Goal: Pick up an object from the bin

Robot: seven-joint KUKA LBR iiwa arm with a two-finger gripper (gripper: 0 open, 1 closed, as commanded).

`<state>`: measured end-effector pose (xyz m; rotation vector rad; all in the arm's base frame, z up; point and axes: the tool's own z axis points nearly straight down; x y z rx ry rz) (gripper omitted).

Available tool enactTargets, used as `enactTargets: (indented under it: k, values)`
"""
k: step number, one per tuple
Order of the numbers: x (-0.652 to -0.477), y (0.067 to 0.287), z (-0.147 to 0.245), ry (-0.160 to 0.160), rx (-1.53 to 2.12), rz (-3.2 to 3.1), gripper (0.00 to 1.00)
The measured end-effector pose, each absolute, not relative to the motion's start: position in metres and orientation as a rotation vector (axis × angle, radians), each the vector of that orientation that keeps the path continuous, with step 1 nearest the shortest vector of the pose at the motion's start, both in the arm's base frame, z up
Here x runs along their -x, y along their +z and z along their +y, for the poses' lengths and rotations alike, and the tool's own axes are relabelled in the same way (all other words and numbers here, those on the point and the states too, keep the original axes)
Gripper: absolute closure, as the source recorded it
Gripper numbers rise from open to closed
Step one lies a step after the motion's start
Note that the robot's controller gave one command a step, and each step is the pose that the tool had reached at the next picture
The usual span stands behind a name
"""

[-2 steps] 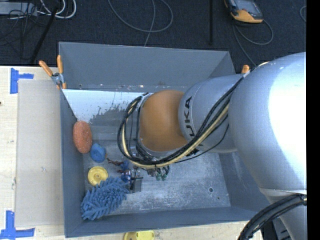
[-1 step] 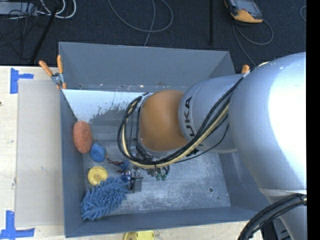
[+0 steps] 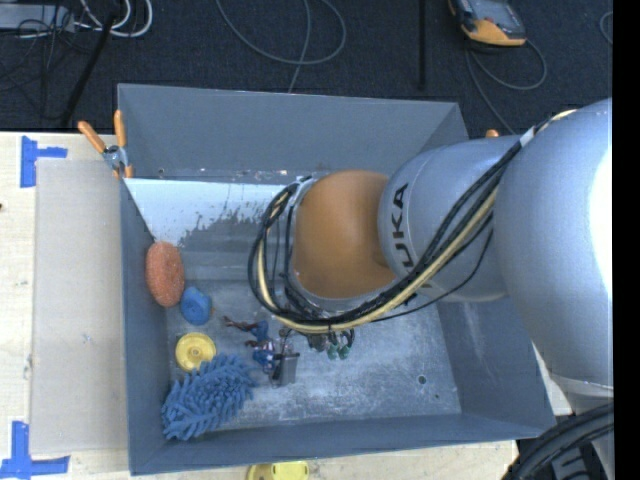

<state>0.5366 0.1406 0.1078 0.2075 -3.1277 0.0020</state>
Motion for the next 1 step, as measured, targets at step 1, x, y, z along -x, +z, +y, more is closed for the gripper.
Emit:
enactTargets:
  k: [1]
  values:
    - [-0.5426, 0.1676, 0.1488, 0.001, -0.241, -3.128, 1.00]
